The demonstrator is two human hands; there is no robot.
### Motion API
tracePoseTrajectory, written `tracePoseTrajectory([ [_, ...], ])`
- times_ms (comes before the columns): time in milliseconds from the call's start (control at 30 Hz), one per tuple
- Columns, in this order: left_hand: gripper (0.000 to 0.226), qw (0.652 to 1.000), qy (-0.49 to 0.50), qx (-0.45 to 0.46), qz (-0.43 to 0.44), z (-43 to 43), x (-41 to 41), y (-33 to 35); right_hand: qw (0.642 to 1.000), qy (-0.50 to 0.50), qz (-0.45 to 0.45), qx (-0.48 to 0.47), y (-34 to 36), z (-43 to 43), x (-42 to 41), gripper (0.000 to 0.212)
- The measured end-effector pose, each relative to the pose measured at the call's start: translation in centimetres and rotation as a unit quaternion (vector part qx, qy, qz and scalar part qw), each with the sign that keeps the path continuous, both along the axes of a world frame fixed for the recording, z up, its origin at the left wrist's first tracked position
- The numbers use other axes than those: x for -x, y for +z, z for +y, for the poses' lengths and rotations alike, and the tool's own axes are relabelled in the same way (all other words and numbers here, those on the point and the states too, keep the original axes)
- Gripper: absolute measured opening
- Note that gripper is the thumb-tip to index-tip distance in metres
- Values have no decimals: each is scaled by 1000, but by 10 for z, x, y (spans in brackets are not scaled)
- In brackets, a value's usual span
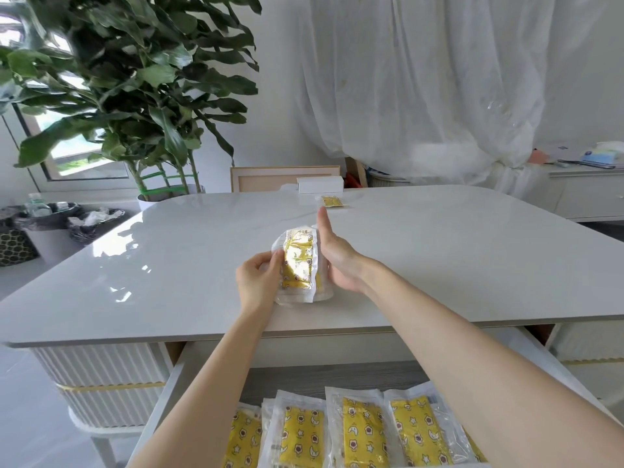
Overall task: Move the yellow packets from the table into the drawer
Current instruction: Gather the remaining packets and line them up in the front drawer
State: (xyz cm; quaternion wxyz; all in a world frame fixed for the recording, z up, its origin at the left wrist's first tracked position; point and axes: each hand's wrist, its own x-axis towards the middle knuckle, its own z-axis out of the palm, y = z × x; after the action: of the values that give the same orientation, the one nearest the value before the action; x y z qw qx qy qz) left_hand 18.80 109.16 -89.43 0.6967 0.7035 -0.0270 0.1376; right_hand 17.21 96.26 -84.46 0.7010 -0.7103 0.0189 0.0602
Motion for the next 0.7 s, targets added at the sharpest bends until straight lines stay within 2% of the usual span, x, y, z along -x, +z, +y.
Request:
tracePoseTrajectory([
  [67,15,1000,15,26,-1,0,3,2,997,9,-34,63,-4,-4,4,64],
  [133,13,999,24,44,0,1,4,4,989,-39,-50,135,-11,-8,4,50],
  [200,13,998,18,67,-4,2,5,5,984,-102,-43,141,-15,-12,1,49],
  [367,25,994,18,105,-13,1,5,6,986,-118,-81,86,-11,-22,-1,39],
  [433,8,995,10,98,-17,1,4,5,976,-181,-100,73,-11,-29,-2,35],
  [533,33,997,2,72,-8,4,1,1,947,-276,-112,119,-13,-42,-2,37],
  [600,34,997,6,71,-7,4,0,0,935,-298,-106,162,-16,-48,2,38],
  [700,39,999,8,48,-15,2,-2,-3,935,-288,-99,184,-20,-50,8,38],
])
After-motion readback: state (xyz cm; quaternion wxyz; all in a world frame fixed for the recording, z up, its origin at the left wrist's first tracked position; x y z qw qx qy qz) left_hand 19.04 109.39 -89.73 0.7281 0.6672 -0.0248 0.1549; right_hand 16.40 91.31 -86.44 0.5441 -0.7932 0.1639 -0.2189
